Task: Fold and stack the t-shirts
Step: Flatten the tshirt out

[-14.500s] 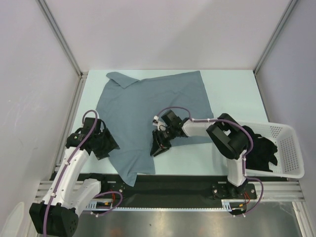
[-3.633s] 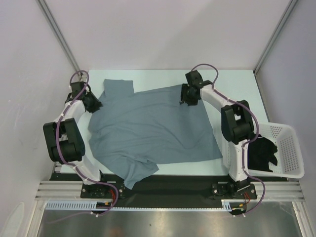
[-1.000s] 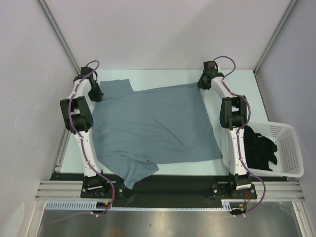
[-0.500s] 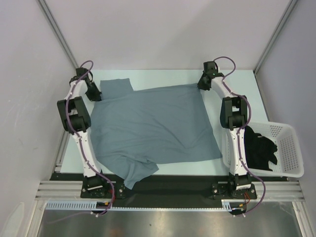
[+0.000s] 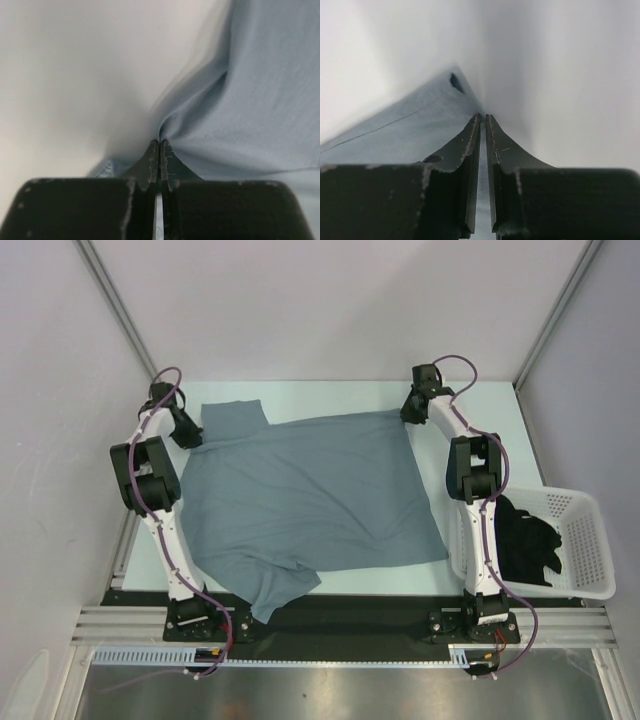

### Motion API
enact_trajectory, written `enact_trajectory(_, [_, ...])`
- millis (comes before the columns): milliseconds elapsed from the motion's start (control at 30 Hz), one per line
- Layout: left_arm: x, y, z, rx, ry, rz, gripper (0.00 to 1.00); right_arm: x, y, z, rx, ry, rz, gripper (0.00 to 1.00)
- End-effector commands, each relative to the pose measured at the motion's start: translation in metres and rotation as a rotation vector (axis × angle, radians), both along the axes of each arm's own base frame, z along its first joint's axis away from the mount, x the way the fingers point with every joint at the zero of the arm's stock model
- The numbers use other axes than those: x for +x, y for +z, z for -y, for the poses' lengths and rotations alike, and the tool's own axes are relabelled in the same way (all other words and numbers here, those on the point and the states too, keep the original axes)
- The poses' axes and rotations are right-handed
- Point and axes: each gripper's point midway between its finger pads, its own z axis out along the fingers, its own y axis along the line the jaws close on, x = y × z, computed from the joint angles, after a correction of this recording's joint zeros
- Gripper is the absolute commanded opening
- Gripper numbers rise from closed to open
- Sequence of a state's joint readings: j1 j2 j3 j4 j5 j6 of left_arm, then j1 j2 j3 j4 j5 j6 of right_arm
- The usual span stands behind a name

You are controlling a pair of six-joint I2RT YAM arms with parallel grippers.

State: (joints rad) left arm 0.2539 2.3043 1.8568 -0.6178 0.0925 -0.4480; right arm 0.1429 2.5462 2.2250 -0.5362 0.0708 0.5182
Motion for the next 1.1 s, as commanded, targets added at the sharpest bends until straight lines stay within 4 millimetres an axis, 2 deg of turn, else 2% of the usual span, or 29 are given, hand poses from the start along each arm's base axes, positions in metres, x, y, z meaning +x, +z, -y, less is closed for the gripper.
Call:
enact_trajectory(0, [0.016, 0.049, -0.035, 0.138, 0.141, 0.129, 0.04, -0.021, 0.0, 0.009, -0.037, 0.014, -0.072, 0.15])
enact_trajectory(33, [0.018, 0.058, -0.039, 0.163, 0.157, 0.16, 0.09, -0.021, 0.0, 0.009, -0.036, 0.014, -0.073, 0.15])
enact_trajectory(67, [0.019, 0.072, -0.038, 0.172, 0.162, 0.197, 0.18, -0.022, -0.002, 0.008, -0.035, 0.015, -0.076, 0.15])
enact_trajectory(167, [0.034, 0.096, -0.036, 0.189, 0.167, 0.273, 0.27, -0.023, -0.002, 0.007, -0.034, 0.018, -0.08, 0.15])
enact_trajectory(233, [0.042, 0.109, -0.029, 0.193, 0.156, 0.319, 0.28, -0.024, -0.002, 0.008, -0.038, 0.02, -0.079, 0.15])
enact_trajectory(300, [0.053, 0.124, -0.011, 0.196, 0.128, 0.373, 0.29, -0.024, -0.003, 0.008, -0.039, 0.022, -0.082, 0.15])
enact_trajectory(367, [0.061, 0.13, 0.01, 0.192, 0.103, 0.403, 0.29, -0.025, -0.004, 0.009, -0.039, 0.017, -0.087, 0.16])
enact_trajectory(433, [0.071, 0.123, 0.022, 0.159, 0.105, 0.412, 0.33, -0.026, -0.005, 0.009, -0.039, 0.016, -0.092, 0.16])
enact_trajectory(467, [0.078, 0.126, 0.03, 0.137, 0.109, 0.425, 0.37, -0.027, -0.005, 0.009, -0.034, 0.014, -0.093, 0.16])
enact_trajectory(500, [0.08, 0.12, 0.037, 0.11, 0.113, 0.411, 0.38, -0.027, -0.005, 0.009, -0.034, 0.015, -0.092, 0.16])
enact_trajectory(533, [0.084, 0.098, 0.043, 0.078, 0.126, 0.374, 0.4, -0.028, -0.004, 0.01, -0.035, 0.015, -0.09, 0.17])
enact_trajectory(567, [0.094, 0.106, 0.052, 0.071, 0.124, 0.389, 0.41, -0.028, -0.004, 0.01, -0.037, 0.015, -0.09, 0.16])
enact_trajectory(633, [0.091, 0.077, 0.053, 0.102, 0.162, 0.302, 0.48, -0.03, -0.004, 0.01, -0.037, 0.014, -0.095, 0.17])
enact_trajectory(667, [0.097, 0.08, 0.059, 0.102, 0.166, 0.308, 0.49, -0.03, -0.003, 0.011, -0.036, 0.013, -0.093, 0.17])
enact_trajectory(867, [0.1, 0.045, 0.07, 0.051, 0.263, 0.237, 0.48, -0.037, -0.004, 0.011, -0.031, 0.012, -0.1, 0.17])
enact_trajectory(967, [0.1, 0.025, 0.081, -0.032, 0.281, 0.212, 0.47, -0.042, -0.009, 0.011, -0.03, 0.007, -0.11, 0.17])
enact_trajectory(1067, [0.11, 0.009, 0.094, -0.13, 0.274, 0.223, 0.48, -0.046, -0.013, 0.012, -0.029, 0.002, -0.123, 0.18])
